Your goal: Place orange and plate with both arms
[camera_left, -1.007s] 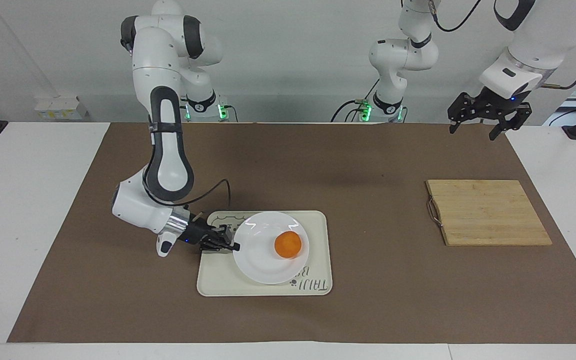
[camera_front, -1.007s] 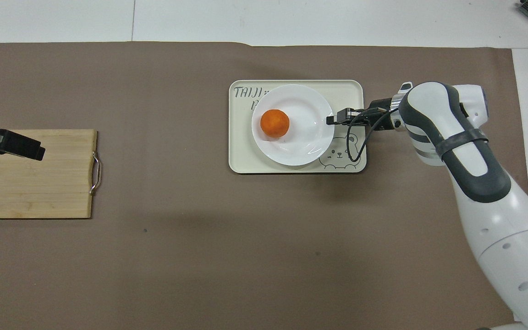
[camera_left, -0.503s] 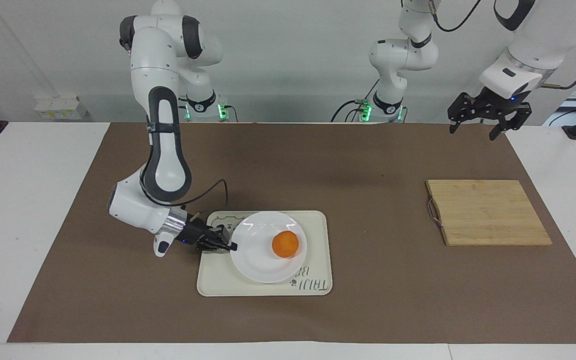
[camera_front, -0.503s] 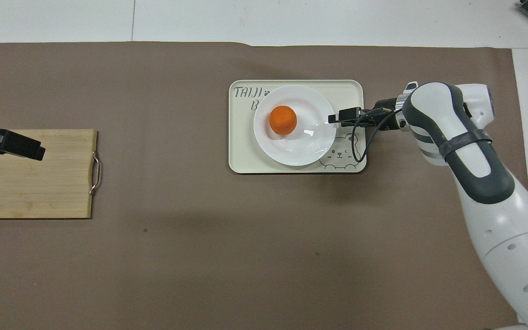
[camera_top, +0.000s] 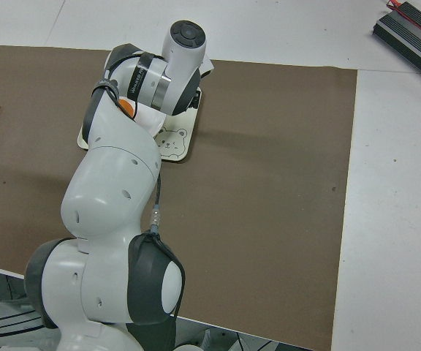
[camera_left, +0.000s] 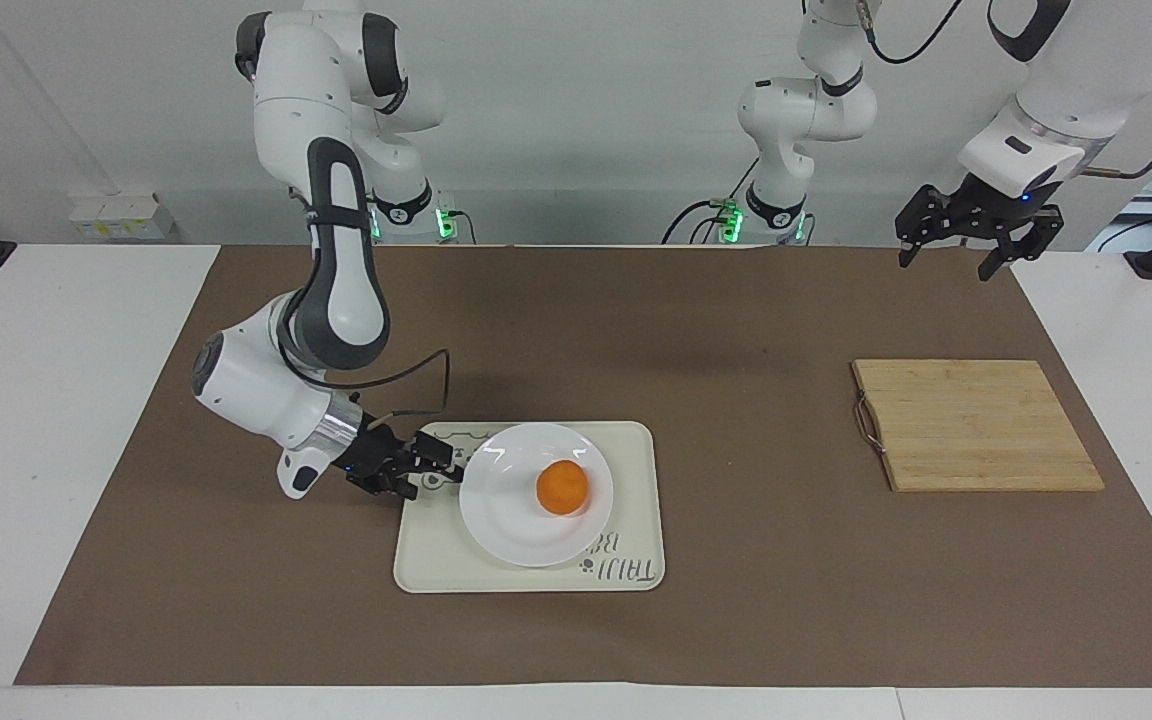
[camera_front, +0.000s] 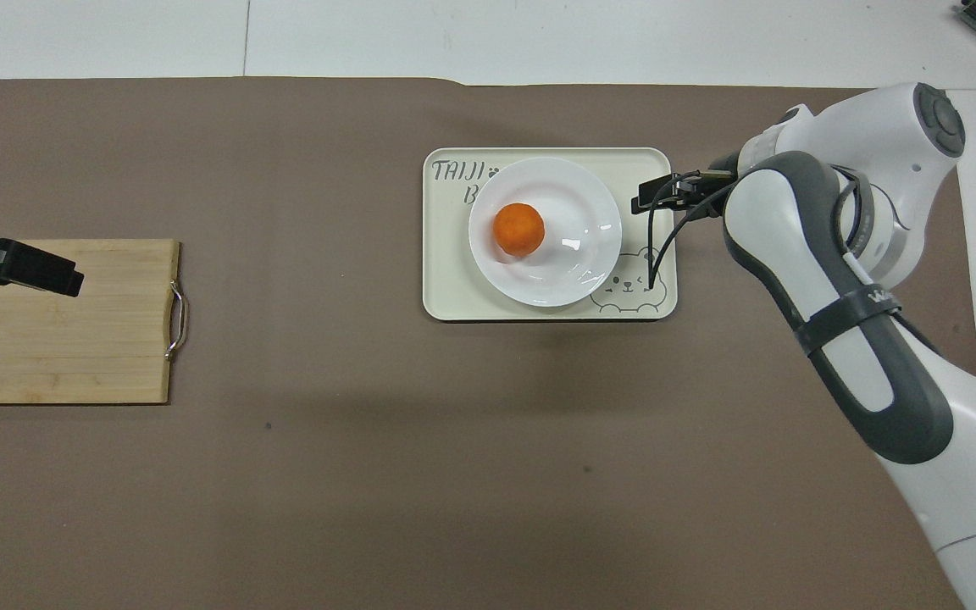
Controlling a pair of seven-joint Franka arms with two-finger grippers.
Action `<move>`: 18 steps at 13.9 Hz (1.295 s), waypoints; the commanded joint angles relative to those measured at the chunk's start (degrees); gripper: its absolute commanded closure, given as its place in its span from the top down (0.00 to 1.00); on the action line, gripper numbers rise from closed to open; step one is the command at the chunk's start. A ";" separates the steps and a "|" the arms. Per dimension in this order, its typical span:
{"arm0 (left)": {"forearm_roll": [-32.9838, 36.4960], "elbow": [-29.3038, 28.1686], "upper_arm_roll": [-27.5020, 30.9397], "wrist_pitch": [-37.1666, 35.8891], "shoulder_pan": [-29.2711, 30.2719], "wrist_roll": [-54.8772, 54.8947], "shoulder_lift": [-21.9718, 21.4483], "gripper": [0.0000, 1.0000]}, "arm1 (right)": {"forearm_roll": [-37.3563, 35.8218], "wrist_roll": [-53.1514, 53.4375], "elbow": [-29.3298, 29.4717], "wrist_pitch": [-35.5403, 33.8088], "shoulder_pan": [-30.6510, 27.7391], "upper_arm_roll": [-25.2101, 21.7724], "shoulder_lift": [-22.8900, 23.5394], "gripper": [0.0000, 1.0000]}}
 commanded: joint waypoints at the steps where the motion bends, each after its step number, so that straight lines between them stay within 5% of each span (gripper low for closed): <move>1: -0.45 -0.86 -0.24 0.83 0.50 0.11 -0.81 1.00 | -8.00 7.48 -1.07 -2.34 0.06 0.00 -4.90 1.00; 9: -0.54 -0.86 -0.24 0.91 0.41 0.11 -0.81 1.00 | -18.64 12.34 -0.72 -16.32 -3.18 -0.53 -14.83 1.00; 18: -0.54 -0.86 -0.33 0.47 0.06 0.20 -0.89 1.00 | -22.51 10.85 1.38 -28.78 -8.02 -0.61 -24.42 1.00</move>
